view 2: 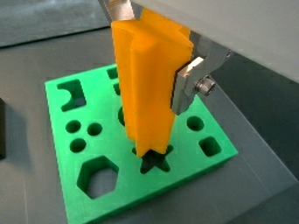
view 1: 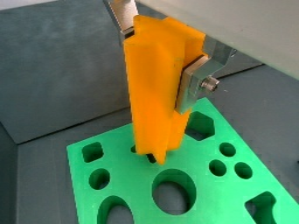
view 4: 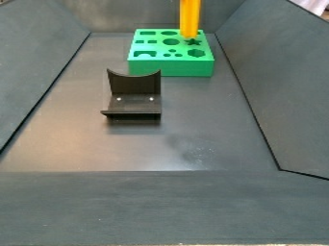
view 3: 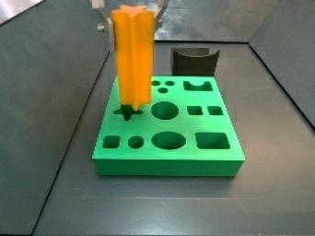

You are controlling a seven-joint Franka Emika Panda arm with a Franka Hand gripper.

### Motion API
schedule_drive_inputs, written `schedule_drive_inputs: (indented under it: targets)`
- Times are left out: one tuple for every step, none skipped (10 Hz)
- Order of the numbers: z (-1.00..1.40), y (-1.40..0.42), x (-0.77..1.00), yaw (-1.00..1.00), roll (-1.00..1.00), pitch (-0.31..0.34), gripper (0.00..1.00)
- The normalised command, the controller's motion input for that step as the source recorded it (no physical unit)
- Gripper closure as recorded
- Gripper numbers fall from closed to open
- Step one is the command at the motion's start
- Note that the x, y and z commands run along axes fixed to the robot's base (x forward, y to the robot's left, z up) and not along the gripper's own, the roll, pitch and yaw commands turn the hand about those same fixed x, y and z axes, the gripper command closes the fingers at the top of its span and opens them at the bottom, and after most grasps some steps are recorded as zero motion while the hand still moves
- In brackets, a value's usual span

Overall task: Pick up the star object. Move up. Move to above the board. Insert the star object.
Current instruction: Insert the star object.

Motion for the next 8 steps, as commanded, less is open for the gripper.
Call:
schedule_drive_inputs:
  targets:
    - [-0.06,0.0,0.0,0.0,-0.02,-0.05,1.0]
    - [-0.18,0.0,-0.09,-0.05,0.0,-0.037,1.0]
    - [-0.21,0.0,-0.07,-0.08,0.0,-0.024,1.0]
    - [-0.17,0.0,-0.05,-0.06,0.0,-0.036,1.0]
    - [-0.17,0.0,-0.09,-0.05,0.0,-0.033,1.0]
    - [-0.13,0.0,-0.14,-0.09,-0.02,-0.039,1.0]
    - [-0.14,-0.02,-0.09,-0.12,-0.02,-0.037,1.0]
    - [-0.13,-0.03,-0.04,-0.16,-0.02,-0.054,1.0]
